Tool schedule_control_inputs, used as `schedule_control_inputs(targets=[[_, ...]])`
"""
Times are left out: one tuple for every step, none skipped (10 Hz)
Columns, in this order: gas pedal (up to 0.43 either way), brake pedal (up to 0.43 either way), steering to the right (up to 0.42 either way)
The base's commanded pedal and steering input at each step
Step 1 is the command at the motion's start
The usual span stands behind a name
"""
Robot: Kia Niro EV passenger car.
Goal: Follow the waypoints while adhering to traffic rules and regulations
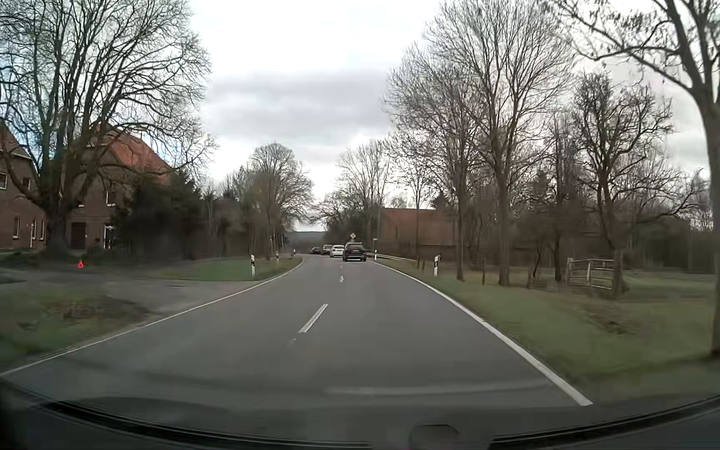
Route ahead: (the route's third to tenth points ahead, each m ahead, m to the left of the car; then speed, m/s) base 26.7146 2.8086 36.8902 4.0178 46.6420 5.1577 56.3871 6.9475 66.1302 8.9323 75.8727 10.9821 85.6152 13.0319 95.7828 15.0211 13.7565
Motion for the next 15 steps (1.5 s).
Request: schedule_control_inputs(targets=[[0.138,0.000,-0.014],[0.138,0.000,-0.013],[0.138,0.000,-0.013],[0.138,0.000,-0.013],[0.138,0.000,-0.013],[0.138,0.000,-0.013],[0.138,0.000,-0.013],[0.138,0.000,-0.013],[0.138,0.000,-0.013],[0.138,0.000,-0.013],[0.138,0.000,-0.013],[0.138,0.000,-0.013],[0.138,0.000,-0.013],[0.098,0.000,-0.013],[0.020,0.000,-0.013]])
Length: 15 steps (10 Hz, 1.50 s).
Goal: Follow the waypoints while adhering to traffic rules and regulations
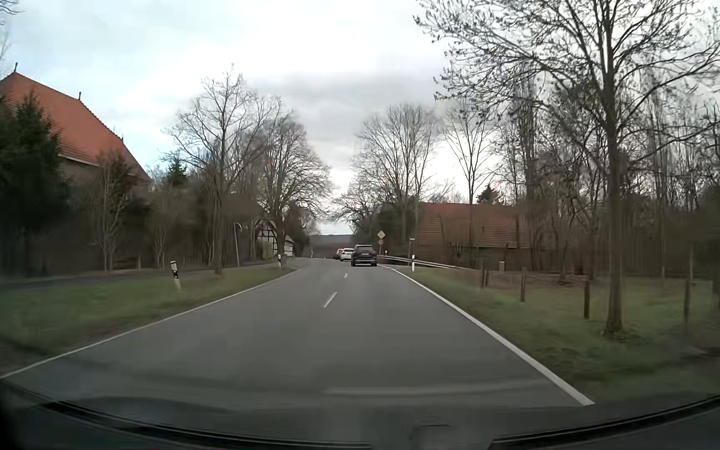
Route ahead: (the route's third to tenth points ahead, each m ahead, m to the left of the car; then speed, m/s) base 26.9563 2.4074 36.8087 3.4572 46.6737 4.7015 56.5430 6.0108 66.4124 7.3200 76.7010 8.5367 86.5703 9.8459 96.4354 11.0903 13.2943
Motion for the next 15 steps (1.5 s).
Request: schedule_control_inputs(targets=[[0.000,0.000,-0.012],[0.000,0.000,-0.012],[0.000,0.000,-0.011],[0.008,0.000,-0.011],[0.028,0.000,-0.011],[0.059,0.000,-0.011],[0.079,0.000,-0.011],[0.079,0.000,-0.011],[0.079,0.000,-0.011],[0.087,0.000,-0.011],[0.098,0.000,-0.011],[0.098,0.000,-0.012],[0.098,0.000,-0.012],[0.098,0.000,-0.012],[0.039,0.000,-0.012]])
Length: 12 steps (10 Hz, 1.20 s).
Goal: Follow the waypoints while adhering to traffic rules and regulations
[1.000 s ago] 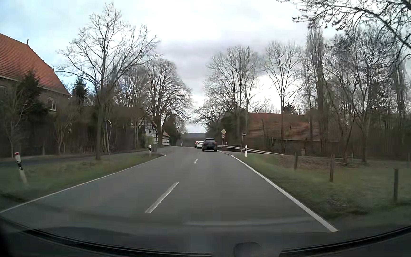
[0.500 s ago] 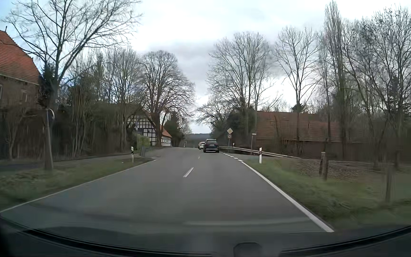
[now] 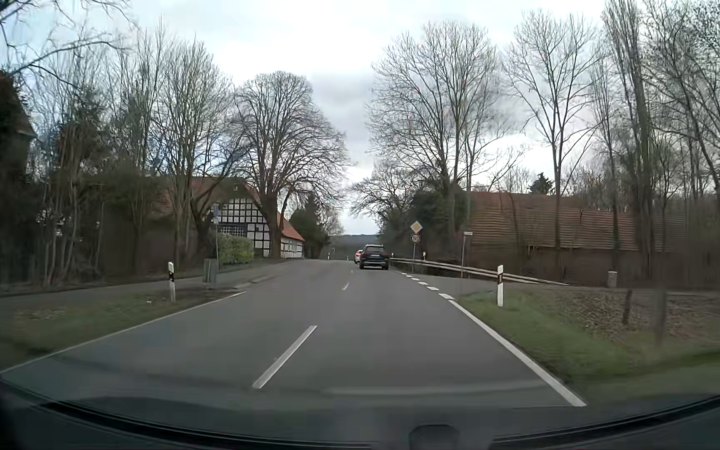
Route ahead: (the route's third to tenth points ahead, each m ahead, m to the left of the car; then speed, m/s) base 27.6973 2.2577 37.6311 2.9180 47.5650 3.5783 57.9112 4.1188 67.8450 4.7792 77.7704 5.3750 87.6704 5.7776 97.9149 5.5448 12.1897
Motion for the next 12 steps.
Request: schedule_control_inputs(targets=[[0.000,0.000,-0.012],[0.000,0.000,-0.011],[0.000,0.000,-0.011],[0.000,0.000,-0.010],[0.000,0.000,-0.010],[0.000,0.000,-0.010],[0.008,0.000,-0.009],[0.059,0.000,-0.008],[0.087,0.000,-0.008],[0.087,0.000,-0.007],[0.087,0.000,-0.007],[0.098,0.000,-0.008]])
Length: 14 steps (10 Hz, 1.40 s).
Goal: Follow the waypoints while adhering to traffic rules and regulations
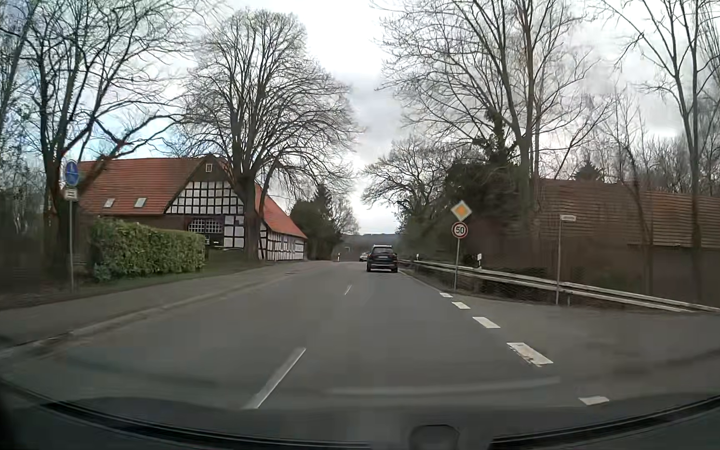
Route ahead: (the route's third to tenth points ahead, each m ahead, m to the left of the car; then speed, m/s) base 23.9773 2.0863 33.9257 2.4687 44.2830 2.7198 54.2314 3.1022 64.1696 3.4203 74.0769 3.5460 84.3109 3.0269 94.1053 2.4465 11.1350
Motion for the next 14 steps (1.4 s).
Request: schedule_control_inputs(targets=[[0.098,0.000,-0.008],[0.098,0.000,-0.008],[0.098,0.000,-0.007],[0.098,0.000,-0.006],[0.098,0.000,-0.005],[0.098,0.000,-0.004],[0.098,0.000,-0.004],[0.098,0.000,-0.004],[0.098,0.000,-0.004],[0.098,0.000,-0.004],[0.098,0.000,-0.004],[0.098,0.000,-0.004],[0.098,0.000,-0.004],[0.098,0.000,-0.002]])
